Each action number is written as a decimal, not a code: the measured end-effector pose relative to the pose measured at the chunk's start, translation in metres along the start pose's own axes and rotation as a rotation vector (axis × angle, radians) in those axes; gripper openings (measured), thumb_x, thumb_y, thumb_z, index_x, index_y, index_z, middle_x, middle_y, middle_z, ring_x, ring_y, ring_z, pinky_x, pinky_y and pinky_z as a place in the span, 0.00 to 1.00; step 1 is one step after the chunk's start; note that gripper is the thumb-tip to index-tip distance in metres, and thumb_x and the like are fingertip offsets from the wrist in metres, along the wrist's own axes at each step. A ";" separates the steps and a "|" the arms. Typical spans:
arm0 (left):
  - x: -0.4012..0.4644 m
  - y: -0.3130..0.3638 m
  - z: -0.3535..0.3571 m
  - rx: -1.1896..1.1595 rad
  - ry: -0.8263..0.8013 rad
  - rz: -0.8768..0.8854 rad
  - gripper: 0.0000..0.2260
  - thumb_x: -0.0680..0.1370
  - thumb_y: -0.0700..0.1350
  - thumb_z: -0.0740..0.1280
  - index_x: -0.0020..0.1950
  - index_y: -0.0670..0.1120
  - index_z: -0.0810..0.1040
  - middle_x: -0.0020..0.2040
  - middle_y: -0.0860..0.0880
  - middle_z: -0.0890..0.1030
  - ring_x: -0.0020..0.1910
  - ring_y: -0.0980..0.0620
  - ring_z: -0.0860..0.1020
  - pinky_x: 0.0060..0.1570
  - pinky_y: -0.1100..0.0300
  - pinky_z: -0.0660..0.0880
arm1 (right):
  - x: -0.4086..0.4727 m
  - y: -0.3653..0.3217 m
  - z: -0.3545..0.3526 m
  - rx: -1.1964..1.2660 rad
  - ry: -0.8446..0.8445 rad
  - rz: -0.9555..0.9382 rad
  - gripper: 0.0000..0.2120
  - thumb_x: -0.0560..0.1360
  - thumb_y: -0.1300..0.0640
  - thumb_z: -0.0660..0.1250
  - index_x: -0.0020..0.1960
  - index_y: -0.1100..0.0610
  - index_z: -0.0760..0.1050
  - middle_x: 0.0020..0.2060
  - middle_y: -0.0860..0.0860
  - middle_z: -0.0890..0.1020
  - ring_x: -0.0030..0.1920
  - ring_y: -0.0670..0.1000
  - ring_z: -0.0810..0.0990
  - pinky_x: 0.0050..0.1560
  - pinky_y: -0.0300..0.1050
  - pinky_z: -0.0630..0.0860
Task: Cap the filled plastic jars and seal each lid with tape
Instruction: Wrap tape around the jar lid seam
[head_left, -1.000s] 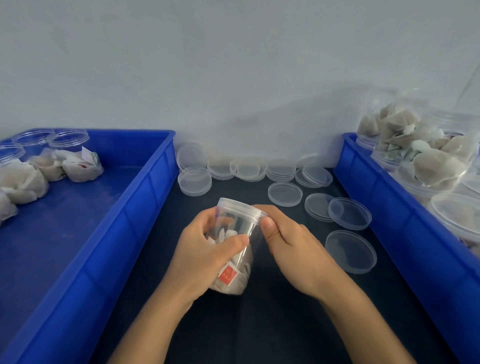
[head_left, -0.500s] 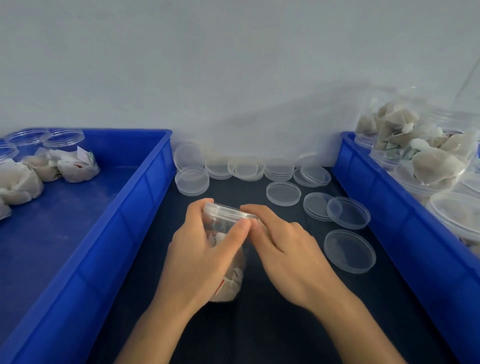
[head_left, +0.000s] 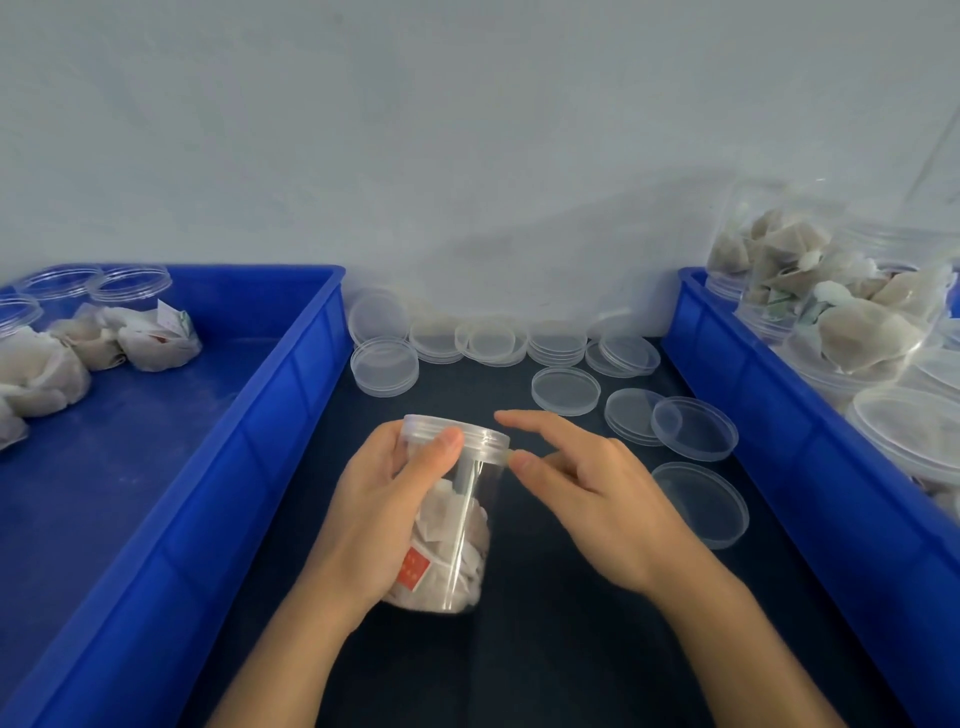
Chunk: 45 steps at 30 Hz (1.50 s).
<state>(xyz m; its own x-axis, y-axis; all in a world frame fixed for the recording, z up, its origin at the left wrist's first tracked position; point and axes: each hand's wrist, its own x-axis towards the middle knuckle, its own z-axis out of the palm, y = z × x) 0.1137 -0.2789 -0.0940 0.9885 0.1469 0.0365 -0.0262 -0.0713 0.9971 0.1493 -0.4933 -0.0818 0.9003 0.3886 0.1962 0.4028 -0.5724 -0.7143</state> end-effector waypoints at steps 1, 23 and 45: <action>0.000 0.001 0.000 -0.006 -0.006 -0.008 0.20 0.71 0.70 0.71 0.53 0.58 0.84 0.52 0.51 0.87 0.50 0.49 0.88 0.47 0.51 0.83 | 0.000 0.000 -0.001 0.014 0.000 0.005 0.16 0.84 0.42 0.60 0.70 0.30 0.71 0.28 0.48 0.73 0.31 0.46 0.71 0.36 0.36 0.64; -0.001 0.000 0.001 0.201 0.160 0.181 0.28 0.71 0.72 0.65 0.68 0.63 0.74 0.56 0.67 0.82 0.55 0.65 0.82 0.49 0.63 0.78 | -0.001 -0.009 0.009 -0.010 0.035 0.000 0.16 0.83 0.37 0.55 0.69 0.29 0.70 0.44 0.39 0.85 0.49 0.42 0.82 0.55 0.49 0.77; 0.000 -0.005 0.004 0.060 0.090 0.209 0.27 0.71 0.69 0.71 0.69 0.64 0.75 0.57 0.60 0.85 0.56 0.59 0.84 0.54 0.60 0.76 | 0.001 -0.003 0.007 0.064 0.036 -0.008 0.15 0.85 0.44 0.61 0.70 0.31 0.71 0.28 0.46 0.74 0.31 0.44 0.73 0.38 0.40 0.65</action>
<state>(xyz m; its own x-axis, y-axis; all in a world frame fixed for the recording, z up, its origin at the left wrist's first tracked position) 0.1143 -0.2825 -0.0996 0.9450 0.2101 0.2505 -0.2176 -0.1676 0.9615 0.1478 -0.4858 -0.0838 0.9029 0.3661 0.2254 0.3997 -0.5219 -0.7536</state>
